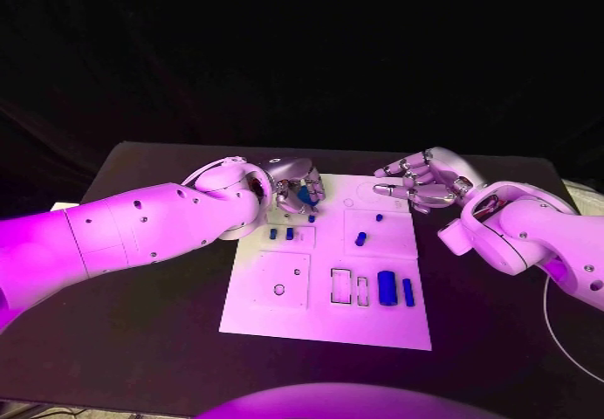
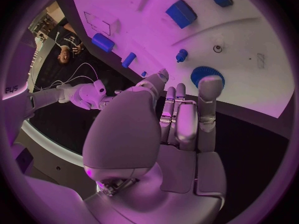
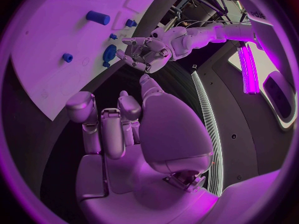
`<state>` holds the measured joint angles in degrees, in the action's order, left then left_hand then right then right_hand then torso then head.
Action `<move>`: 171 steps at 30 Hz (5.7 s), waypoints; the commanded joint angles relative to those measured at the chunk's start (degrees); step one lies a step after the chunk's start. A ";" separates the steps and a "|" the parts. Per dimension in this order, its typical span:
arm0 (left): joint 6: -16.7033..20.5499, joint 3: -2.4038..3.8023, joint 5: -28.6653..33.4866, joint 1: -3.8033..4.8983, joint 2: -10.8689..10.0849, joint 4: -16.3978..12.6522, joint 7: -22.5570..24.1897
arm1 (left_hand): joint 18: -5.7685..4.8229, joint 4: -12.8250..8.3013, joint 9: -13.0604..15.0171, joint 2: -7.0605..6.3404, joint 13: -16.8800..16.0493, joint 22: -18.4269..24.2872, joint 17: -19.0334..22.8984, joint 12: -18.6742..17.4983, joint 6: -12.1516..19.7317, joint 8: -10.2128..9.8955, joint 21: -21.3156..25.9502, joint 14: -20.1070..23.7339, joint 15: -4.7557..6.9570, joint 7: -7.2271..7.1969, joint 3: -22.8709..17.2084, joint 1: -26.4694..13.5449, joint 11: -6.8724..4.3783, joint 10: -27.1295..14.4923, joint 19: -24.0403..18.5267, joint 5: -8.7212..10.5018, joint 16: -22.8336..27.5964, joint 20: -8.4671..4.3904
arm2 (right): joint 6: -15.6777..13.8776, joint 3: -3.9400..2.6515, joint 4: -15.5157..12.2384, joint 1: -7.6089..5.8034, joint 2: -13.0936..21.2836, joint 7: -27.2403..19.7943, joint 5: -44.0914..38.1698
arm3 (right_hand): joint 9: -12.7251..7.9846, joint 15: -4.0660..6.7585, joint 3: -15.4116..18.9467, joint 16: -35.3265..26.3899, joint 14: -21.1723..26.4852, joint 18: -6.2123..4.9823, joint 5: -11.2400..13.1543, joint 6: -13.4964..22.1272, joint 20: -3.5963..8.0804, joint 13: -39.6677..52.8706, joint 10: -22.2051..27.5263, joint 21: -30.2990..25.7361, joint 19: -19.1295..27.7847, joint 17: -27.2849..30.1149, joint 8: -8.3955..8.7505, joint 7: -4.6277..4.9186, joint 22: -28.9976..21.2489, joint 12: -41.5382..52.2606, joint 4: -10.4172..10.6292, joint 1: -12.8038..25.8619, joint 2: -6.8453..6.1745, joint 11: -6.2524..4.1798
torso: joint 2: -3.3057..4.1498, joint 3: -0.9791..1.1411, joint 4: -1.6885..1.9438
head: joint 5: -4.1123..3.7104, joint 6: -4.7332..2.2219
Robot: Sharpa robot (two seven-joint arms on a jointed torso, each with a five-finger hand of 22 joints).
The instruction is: Assemble the parts on the task board
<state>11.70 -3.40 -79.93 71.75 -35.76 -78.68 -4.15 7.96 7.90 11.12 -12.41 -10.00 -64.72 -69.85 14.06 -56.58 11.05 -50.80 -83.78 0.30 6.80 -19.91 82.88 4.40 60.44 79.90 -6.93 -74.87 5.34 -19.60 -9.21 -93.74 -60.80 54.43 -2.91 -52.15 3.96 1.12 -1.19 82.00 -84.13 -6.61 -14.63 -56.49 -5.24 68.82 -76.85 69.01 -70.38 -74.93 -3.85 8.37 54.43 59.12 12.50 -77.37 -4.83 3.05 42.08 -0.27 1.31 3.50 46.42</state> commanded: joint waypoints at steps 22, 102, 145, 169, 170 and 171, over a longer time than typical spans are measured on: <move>-7.45 0.08 -4.96 -0.85 1.82 2.03 -4.65 | -3.53 0.27 -1.45 0.55 2.64 -11.47 2.23 -2.25 -4.65 -2.14 -16.91 -2.22 0.99 0.01 0.27 -0.50 -0.93 5.77 5.12 0.02 -0.51 -0.86 | -0.79 0.00 0.19 0.06 -0.28 0.41 -0.27 | 0.09 -0.06 0.05 -0.22 -3.07 -0.48 -0.56 0.01 0.07 0.01 0.36 -0.18 0.06 -2.31 -0.05 -0.15 -0.01 -0.02 -0.07 -0.01 0.89 0.11 | -0.03 0.01 0.05 | -0.20 0.55; -6.03 3.05 7.16 0.16 -7.54 -2.98 -5.54 | -4.41 -4.59 -2.34 3.07 3.88 -15.71 6.21 -7.90 -9.84 -4.50 -22.14 -1.96 1.67 -0.23 -7.18 -0.49 -1.71 12.71 5.94 1.83 -0.57 -1.56 | -0.63 0.00 0.48 0.42 -0.36 0.45 -0.28 | 0.09 -0.06 0.05 -0.26 -3.08 -0.48 -0.70 -0.02 0.08 -0.01 0.37 -0.22 0.03 -2.29 -0.05 -0.15 -0.03 0.04 -0.08 -0.14 1.15 0.12 | -0.24 0.12 0.37 | 0.18 0.56; -10.97 1.97 4.84 -0.61 -5.13 -0.37 -6.30 | -4.33 -4.59 -2.39 2.83 3.84 -15.58 6.52 -8.16 -9.95 -4.67 -21.78 -1.89 1.68 -0.34 -7.05 -1.09 -1.76 12.94 5.80 1.97 -0.52 -1.53 | -0.51 0.00 0.39 0.50 -0.49 0.34 -0.29 | 0.10 -0.06 0.09 -0.16 -3.13 -0.46 -0.76 -0.05 0.08 0.10 0.29 -0.18 -0.04 -2.46 -0.07 -0.15 0.05 0.26 -0.09 -0.18 1.26 0.11 | -0.14 0.15 0.28 | -0.09 1.04; -11.69 1.93 4.65 -0.75 -4.98 0.16 -7.13 | -4.31 -4.87 -4.87 1.19 4.37 -15.61 7.09 -10.16 -2.10 -7.64 -21.44 -1.72 0.89 1.02 -7.64 -2.12 -0.80 10.59 5.58 1.91 -0.68 -0.97 | -0.51 0.00 0.46 0.70 -0.50 0.25 -0.29 | 0.10 -0.06 0.09 -0.16 -3.13 -0.46 -0.76 -0.05 0.08 0.10 0.29 -0.18 -0.04 -2.46 -0.07 -0.15 0.05 0.26 -0.09 -0.18 1.26 0.11 | -0.15 0.13 0.34 | -0.03 1.23; -11.72 1.93 4.65 -0.75 -4.97 0.17 -7.17 | -4.31 -4.88 -5.08 1.10 4.40 -15.62 7.14 -10.21 -1.63 -7.63 -21.44 -1.70 0.88 1.06 -7.69 -2.19 -0.76 10.45 5.57 1.92 -0.70 -0.91 | -0.52 0.00 0.46 0.70 -0.50 0.25 -0.29 | 0.10 -0.06 0.09 -0.16 -3.13 -0.46 -0.76 -0.05 0.08 0.10 0.29 -0.18 -0.04 -2.46 -0.07 -0.15 0.05 0.26 -0.09 -0.18 1.26 0.11 | -0.15 0.13 0.34 | -0.04 1.24; -11.73 1.93 4.65 -0.75 -4.97 0.18 -7.19 | -4.31 -4.87 -5.13 1.06 4.41 -15.63 7.14 -10.23 -1.53 -7.62 -21.44 -1.70 0.87 1.07 -7.70 -2.21 -0.74 10.40 5.57 1.92 -0.71 -0.90 | -0.53 0.00 0.46 0.71 -0.50 0.25 -0.29 | 0.10 -0.06 0.09 -0.16 -3.13 -0.46 -0.76 -0.05 0.08 0.10 0.29 -0.18 -0.04 -2.46 -0.07 -0.15 0.05 0.26 -0.09 -0.18 1.26 0.11 | -0.15 0.13 0.34 | -0.04 1.24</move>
<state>1.03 -1.50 -75.03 70.99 -40.83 -78.47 -10.85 4.45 2.98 6.09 -11.14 -5.65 -74.94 -62.76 3.98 -58.35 3.58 -72.43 -83.98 1.74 7.81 -27.36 80.99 3.78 71.24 83.94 -5.06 -75.39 4.10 -20.48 -9.21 -93.25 -60.15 53.96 -2.39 -52.16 3.99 1.12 -1.20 82.00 -84.13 -6.61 -15.08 -56.49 -5.24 68.87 -76.85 69.01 -70.38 -74.94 -3.85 8.37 54.43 59.12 12.49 -77.59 -4.15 3.05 41.91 -0.15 1.64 3.47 47.64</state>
